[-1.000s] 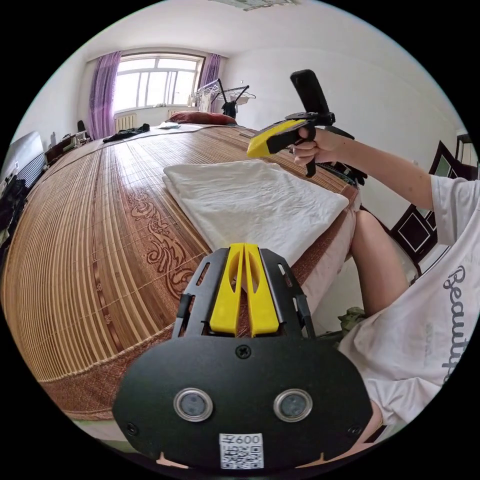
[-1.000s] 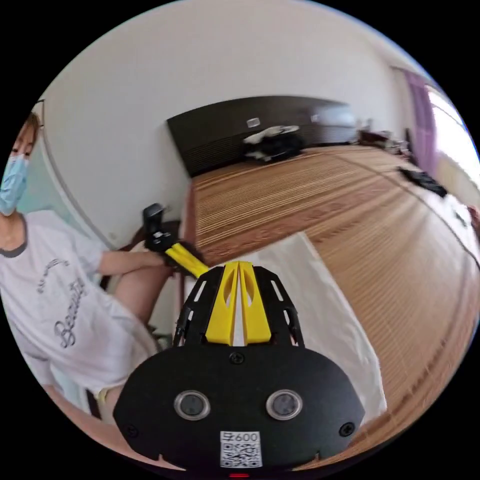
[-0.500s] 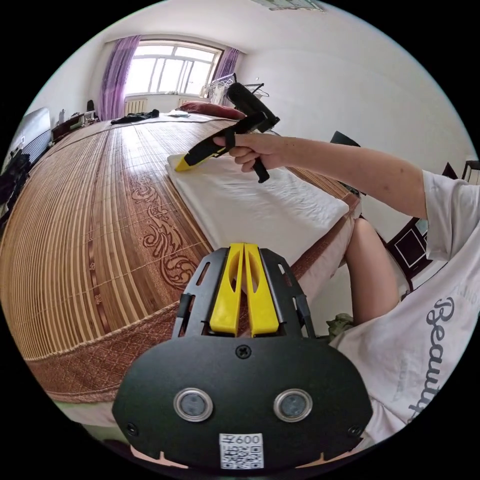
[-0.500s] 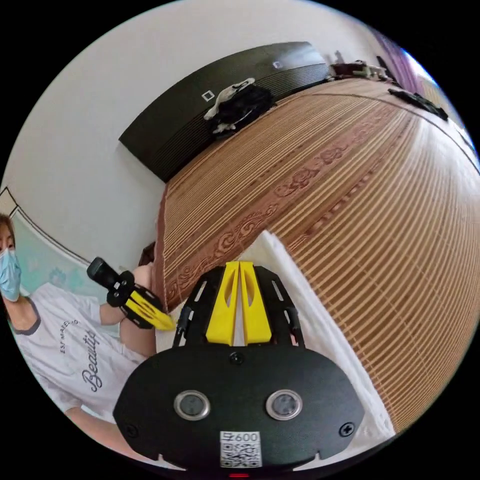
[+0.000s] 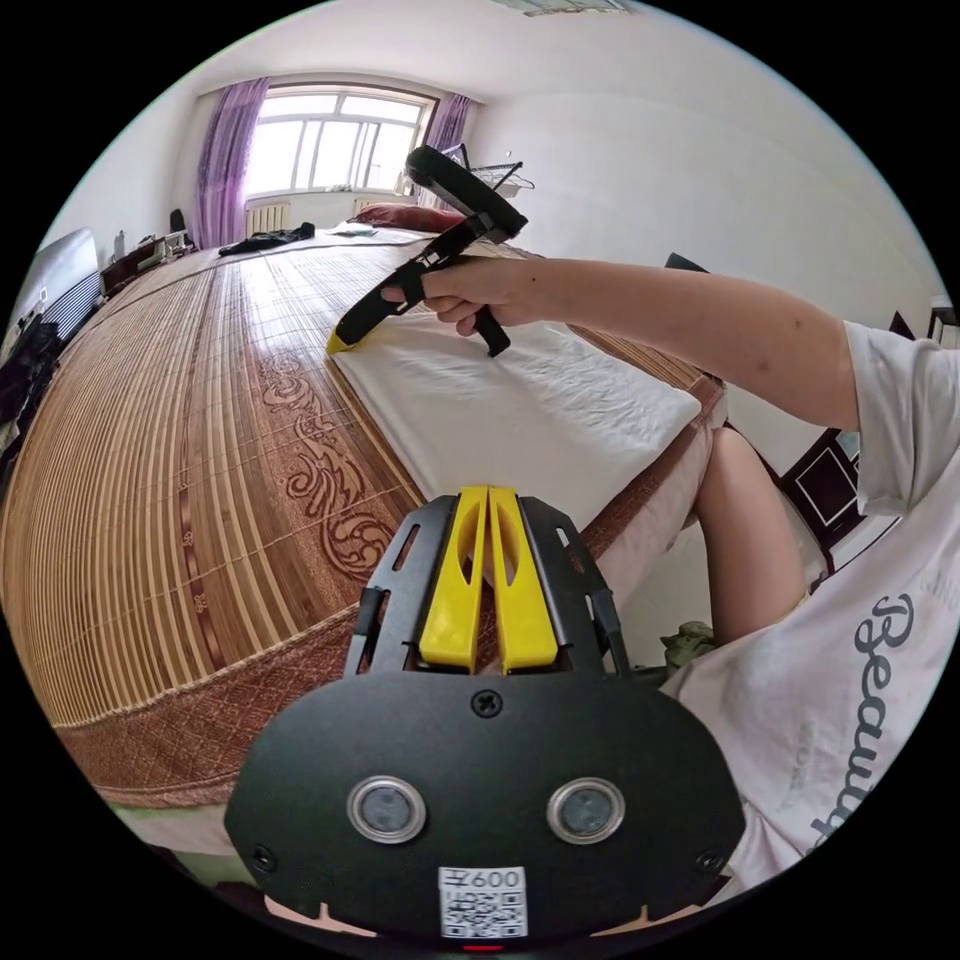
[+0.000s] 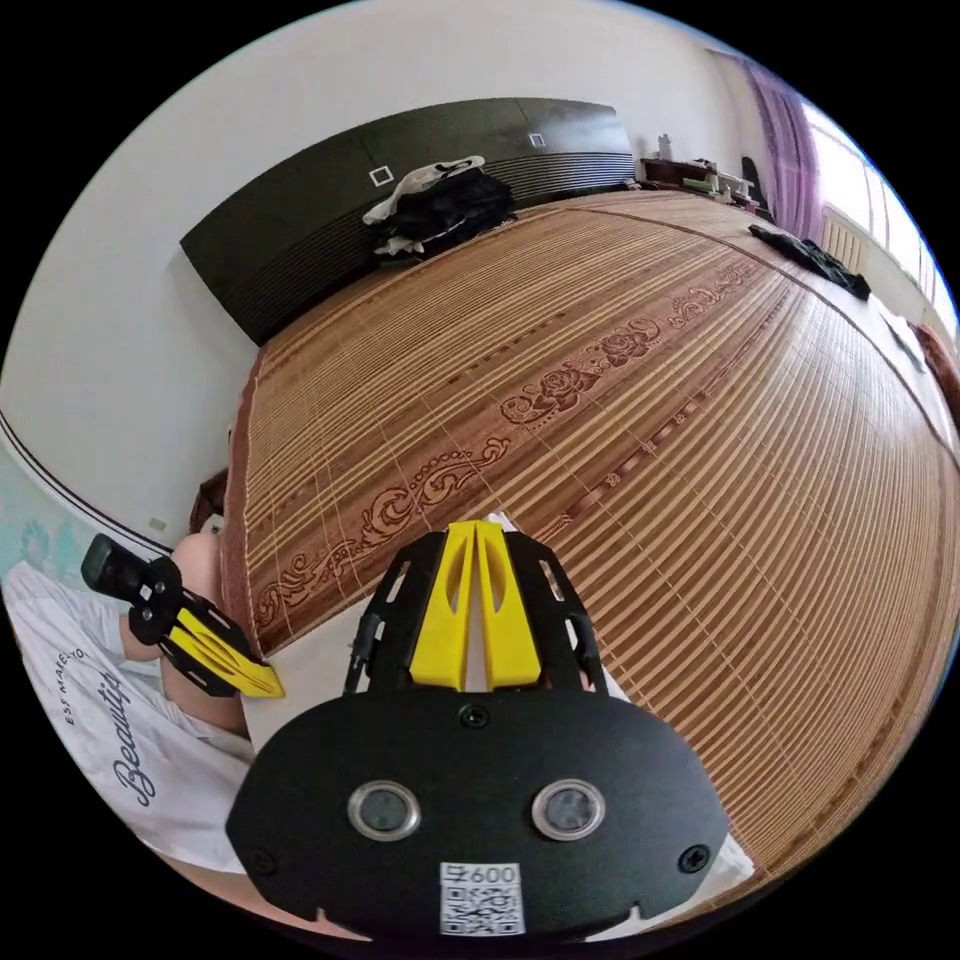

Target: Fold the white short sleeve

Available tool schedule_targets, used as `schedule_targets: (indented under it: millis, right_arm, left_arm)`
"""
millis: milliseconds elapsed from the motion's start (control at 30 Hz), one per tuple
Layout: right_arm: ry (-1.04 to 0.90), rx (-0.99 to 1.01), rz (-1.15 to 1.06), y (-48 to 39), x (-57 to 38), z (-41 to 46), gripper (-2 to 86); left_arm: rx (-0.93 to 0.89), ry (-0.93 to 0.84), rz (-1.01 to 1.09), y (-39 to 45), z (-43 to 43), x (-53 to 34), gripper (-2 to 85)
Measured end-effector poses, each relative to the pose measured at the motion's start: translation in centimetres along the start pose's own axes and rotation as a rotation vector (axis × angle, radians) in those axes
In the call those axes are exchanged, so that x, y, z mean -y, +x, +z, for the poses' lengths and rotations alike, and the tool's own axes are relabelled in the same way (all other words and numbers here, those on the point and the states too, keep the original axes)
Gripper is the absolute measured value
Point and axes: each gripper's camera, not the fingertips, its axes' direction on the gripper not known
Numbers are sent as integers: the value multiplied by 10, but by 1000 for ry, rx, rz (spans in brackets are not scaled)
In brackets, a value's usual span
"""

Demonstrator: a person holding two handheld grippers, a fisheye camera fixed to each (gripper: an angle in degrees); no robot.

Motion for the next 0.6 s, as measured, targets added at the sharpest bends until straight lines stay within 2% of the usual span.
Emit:
schedule_targets:
  millis: [167, 233, 300, 400, 600]
  right_arm:
    - [111, 116, 131, 10, -17, -12, -8]
    - [248, 121, 113, 3, -33, -40, -8]
    - [291, 148, 175, 10, -47, -51, -8]
    - [168, 238, 216, 15, -52, -42, -8]
    - [126, 146, 291, -1, -46, -31, -8]
  left_arm:
    - [-35, 8, -33, -10, -2, 6, 0]
    - [-49, 15, -44, -14, -3, 8, 1]
    - [-64, 21, -56, -18, -4, 11, 1]
    - [-83, 42, -84, -23, -4, 15, 0]
    - [-61, 42, -76, -19, -4, 33, 0]
